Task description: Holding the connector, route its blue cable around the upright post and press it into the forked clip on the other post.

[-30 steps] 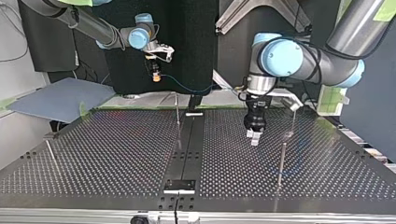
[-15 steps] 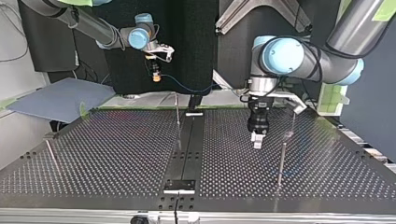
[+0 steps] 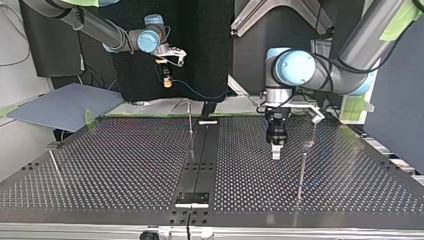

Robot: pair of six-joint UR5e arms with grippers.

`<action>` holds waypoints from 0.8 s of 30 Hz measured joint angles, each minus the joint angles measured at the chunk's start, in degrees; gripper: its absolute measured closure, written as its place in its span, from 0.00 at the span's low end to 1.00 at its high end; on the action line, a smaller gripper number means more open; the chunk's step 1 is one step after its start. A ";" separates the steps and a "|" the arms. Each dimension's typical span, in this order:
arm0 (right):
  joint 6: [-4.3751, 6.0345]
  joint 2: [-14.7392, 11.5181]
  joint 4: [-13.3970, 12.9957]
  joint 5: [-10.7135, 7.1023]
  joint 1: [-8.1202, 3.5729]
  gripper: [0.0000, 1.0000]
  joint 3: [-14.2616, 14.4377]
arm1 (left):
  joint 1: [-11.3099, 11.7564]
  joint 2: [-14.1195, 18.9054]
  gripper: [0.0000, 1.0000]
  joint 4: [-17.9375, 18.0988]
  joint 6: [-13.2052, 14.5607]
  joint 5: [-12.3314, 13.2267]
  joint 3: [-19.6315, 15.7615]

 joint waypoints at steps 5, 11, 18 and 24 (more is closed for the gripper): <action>0.00 0.00 -0.01 0.00 -0.01 1.00 0.00 | 0.17 -0.25 0.00 0.11 2.91 -2.61 -0.02; 0.03 0.00 -0.04 0.00 -0.02 1.00 0.00 | 0.23 -0.27 0.00 0.29 5.94 -3.27 -0.04; 0.01 0.01 -0.08 0.02 -0.02 1.00 0.00 | 0.21 -0.29 0.00 0.48 8.86 -3.02 -0.03; 0.05 0.01 -0.08 0.01 -0.05 1.00 -0.02 | 0.17 -0.29 0.00 1.58 11.68 -2.15 -0.03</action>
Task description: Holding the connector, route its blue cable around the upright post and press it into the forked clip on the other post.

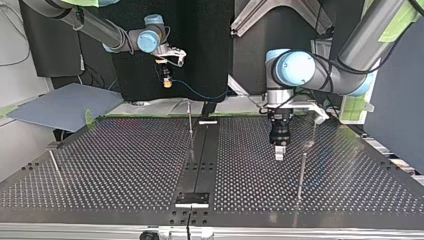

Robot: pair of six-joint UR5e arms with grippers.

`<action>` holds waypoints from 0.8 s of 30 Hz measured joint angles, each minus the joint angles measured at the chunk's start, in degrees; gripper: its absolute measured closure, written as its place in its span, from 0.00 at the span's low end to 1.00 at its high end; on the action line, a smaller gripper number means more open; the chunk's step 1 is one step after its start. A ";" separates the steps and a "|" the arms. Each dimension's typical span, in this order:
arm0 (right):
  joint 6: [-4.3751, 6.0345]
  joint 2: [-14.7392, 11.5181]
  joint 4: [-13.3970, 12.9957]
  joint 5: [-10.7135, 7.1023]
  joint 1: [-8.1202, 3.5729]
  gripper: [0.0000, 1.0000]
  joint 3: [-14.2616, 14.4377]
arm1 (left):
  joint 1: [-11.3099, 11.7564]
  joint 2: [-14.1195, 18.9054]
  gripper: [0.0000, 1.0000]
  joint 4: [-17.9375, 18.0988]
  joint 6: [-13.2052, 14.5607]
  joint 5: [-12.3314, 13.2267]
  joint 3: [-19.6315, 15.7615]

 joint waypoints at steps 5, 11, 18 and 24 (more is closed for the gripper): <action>-0.02 0.00 -0.04 -0.01 -0.11 1.00 0.01 | -0.14 0.00 0.00 1.54 2.22 0.11 0.00; 0.00 0.00 -0.07 -0.02 -0.14 1.00 0.00 | -0.01 0.00 0.00 2.64 5.11 0.08 -0.01; 0.03 0.00 -0.12 -0.02 -0.17 1.00 0.01 | -0.13 -1.00 0.00 3.28 8.48 0.13 -0.01; 0.03 0.00 -0.11 -0.02 -0.23 1.00 0.02 | -0.43 -2.94 0.00 4.09 11.37 0.17 0.01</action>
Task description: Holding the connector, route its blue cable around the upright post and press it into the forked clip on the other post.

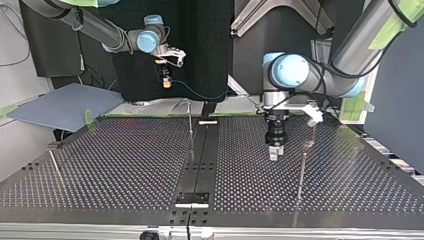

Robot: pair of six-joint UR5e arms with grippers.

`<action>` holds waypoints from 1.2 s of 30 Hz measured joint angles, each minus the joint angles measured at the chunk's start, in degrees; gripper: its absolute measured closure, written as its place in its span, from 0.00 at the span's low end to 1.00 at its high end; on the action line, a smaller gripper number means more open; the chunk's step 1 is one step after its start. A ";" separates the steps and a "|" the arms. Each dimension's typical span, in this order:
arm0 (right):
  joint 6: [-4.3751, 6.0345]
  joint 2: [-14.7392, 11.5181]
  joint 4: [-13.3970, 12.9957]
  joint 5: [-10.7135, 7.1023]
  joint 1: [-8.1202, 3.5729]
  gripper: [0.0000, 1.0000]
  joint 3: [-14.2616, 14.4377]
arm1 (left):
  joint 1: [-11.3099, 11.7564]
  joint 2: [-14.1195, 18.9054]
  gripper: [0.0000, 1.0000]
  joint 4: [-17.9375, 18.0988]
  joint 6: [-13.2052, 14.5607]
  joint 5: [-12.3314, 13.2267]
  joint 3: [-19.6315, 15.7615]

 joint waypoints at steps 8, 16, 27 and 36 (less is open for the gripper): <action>-0.03 0.00 0.01 0.00 -0.01 1.00 0.00 | 0.45 -0.34 0.00 1.20 3.62 -0.02 0.00; -0.02 0.00 0.02 0.00 -0.01 1.00 0.00 | 1.27 -0.36 0.00 2.94 3.44 0.28 0.10; -0.02 0.00 0.01 0.02 -0.01 1.00 0.00 | 1.49 -0.36 0.00 2.60 2.48 0.97 2.30; -0.01 0.00 0.07 0.01 -0.16 1.00 0.00 | 1.58 -0.39 0.00 1.40 1.89 0.77 4.27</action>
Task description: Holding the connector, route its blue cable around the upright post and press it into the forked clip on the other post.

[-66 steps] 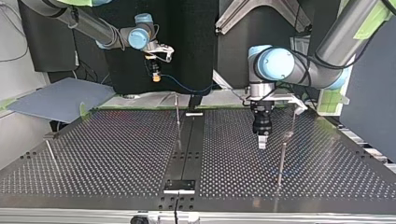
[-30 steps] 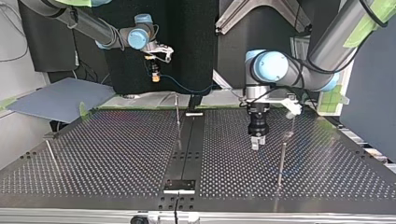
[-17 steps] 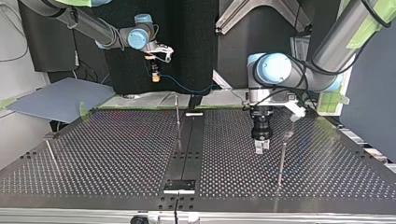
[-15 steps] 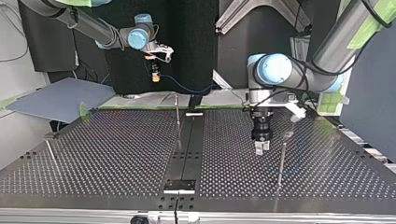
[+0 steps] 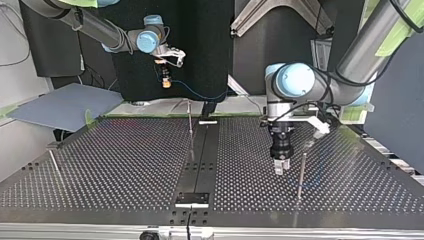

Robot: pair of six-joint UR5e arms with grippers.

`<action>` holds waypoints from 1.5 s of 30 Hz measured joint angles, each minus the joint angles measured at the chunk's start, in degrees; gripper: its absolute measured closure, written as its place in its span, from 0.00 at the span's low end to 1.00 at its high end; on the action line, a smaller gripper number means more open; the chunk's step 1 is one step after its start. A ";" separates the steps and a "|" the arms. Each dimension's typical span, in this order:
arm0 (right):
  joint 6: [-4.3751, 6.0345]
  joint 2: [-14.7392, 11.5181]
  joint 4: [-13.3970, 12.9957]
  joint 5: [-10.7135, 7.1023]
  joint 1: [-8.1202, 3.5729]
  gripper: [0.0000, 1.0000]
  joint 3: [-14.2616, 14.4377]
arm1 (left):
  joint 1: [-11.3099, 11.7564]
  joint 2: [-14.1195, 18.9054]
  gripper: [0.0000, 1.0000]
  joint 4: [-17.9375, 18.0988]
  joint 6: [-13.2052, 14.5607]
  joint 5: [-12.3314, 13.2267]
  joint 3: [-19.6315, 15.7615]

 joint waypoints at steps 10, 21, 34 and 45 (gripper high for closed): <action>0.00 -0.01 0.00 0.00 -0.17 1.00 0.00 | 0.70 -0.01 0.00 0.41 -1.16 -0.02 0.42; -0.02 0.00 -0.05 0.00 -0.20 1.00 0.00 | 0.89 -0.43 0.00 0.18 -2.92 0.85 1.22; 0.00 0.01 -0.05 0.00 -0.28 1.00 0.00 | 0.90 -2.89 0.00 -1.30 -3.05 0.41 1.84; 0.00 0.01 -0.14 0.00 -0.38 1.00 0.00 | -0.07 -5.83 0.00 -3.16 -1.63 -1.37 1.40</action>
